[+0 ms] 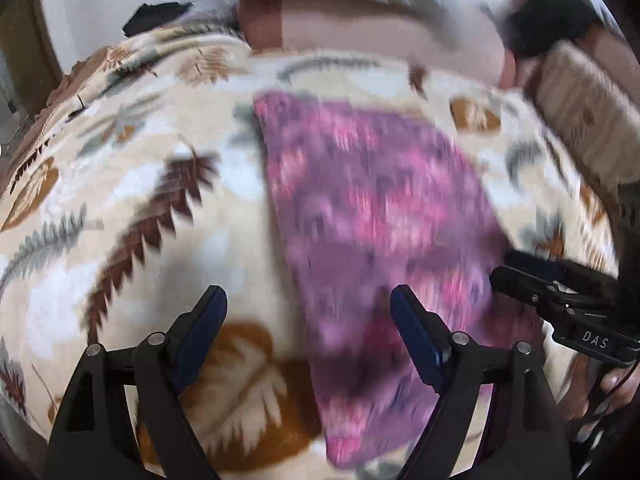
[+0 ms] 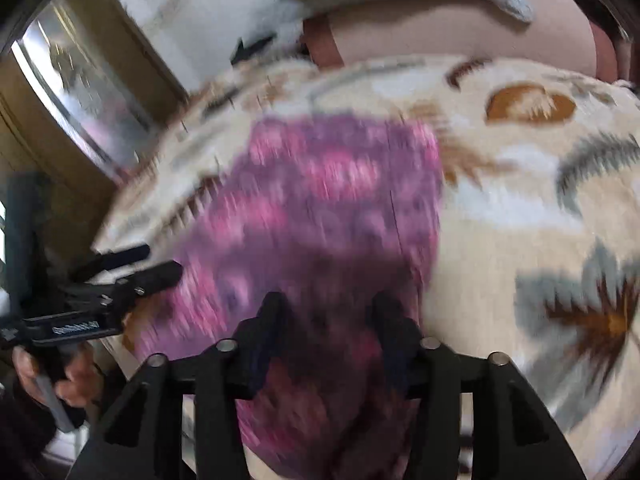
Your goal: Fold small clothes
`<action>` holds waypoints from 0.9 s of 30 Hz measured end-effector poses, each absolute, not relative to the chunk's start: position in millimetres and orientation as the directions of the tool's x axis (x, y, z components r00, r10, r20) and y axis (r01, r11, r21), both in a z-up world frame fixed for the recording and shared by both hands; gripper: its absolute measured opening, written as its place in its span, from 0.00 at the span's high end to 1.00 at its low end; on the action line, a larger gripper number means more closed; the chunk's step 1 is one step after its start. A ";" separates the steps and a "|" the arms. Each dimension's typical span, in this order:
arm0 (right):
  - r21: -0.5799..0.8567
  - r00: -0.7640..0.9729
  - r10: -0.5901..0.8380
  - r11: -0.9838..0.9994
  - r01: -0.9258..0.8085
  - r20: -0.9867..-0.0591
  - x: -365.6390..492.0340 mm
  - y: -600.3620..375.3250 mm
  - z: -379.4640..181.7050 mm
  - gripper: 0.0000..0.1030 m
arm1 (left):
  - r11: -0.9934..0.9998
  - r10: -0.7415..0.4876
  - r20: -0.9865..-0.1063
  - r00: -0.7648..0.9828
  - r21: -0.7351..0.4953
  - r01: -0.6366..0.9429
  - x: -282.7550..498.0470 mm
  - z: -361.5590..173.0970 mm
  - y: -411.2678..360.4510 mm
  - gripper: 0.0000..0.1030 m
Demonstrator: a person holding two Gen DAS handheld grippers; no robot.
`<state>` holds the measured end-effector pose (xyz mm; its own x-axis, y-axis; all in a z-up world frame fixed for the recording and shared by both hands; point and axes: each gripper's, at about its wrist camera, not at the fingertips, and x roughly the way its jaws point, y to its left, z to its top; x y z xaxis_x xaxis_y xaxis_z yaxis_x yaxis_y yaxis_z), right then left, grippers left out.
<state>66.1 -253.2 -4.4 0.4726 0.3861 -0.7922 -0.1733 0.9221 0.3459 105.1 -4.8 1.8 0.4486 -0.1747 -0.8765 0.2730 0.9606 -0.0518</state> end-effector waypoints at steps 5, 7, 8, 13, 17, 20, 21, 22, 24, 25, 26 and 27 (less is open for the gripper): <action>0.158 0.499 0.229 0.971 -0.180 -0.836 59.2 -239.7 0.4 0.51 | 0.967 -0.159 -0.900 0.406 -0.059 0.247 89.2 -27.8 2.2 0.16; 0.130 0.476 0.187 0.980 -0.149 -0.859 56.4 -241.6 2.1 0.35 | 0.966 -0.156 -0.907 0.391 -0.058 0.250 85.5 -22.8 6.1 0.16; 0.106 0.458 0.153 0.986 -0.126 -0.876 55.5 -244.4 0.3 0.30 | 0.967 -0.145 -0.904 0.402 -0.044 0.249 82.5 -17.5 9.4 0.17; 0.078 0.443 0.080 0.997 -0.024 -0.893 36.3 -270.0 6.6 0.27 | 0.970 -0.111 -0.879 0.463 0.005 0.242 61.5 -0.3 21.5 0.17; -0.036 0.445 -0.027 0.999 -0.012 -0.895 20.1 -270.8 19.6 0.15 | 0.973 -0.066 -0.849 0.524 0.062 0.224 38.6 5.4 23.5 0.17; -0.073 0.480 -0.052 0.997 -0.024 -0.875 4.0 -268.7 31.6 0.08 | 0.967 -0.033 -0.831 0.555 0.114 0.229 29.0 6.7 16.3 0.17; -0.076 0.494 -0.052 0.997 -0.029 -0.868 -1.5 -268.5 34.9 0.05 | 0.964 -0.026 -0.826 0.564 0.128 0.232 25.4 7.3 14.5 0.17; -0.080 0.503 -0.054 0.996 -0.030 -0.863 -5.4 -268.0 37.8 0.03 | 0.963 -0.022 -0.823 0.567 0.135 0.233 23.9 7.2 13.7 0.17; -0.087 0.519 -0.061 0.996 -0.027 -0.853 -12.0 -268.9 42.5 0.03 | 0.960 -0.017 -0.823 0.568 0.146 0.239 19.4 7.6 9.8 0.17; -0.094 0.526 -0.069 0.995 -0.021 -0.848 -14.5 -269.7 44.3 0.03 | 0.959 -0.021 -0.824 0.566 0.144 0.244 17.7 7.6 8.1 0.17; -0.099 0.531 -0.076 0.995 -0.015 -0.844 -16.1 -270.6 45.7 0.02 | 0.959 -0.021 -0.823 0.568 0.145 0.245 16.3 8.0 6.4 0.17; -0.107 0.539 -0.088 0.994 -0.005 -0.838 -18.3 -272.5 47.6 0.02 | 0.959 -0.021 -0.823 0.568 0.145 0.245 15.1 8.3 4.7 0.17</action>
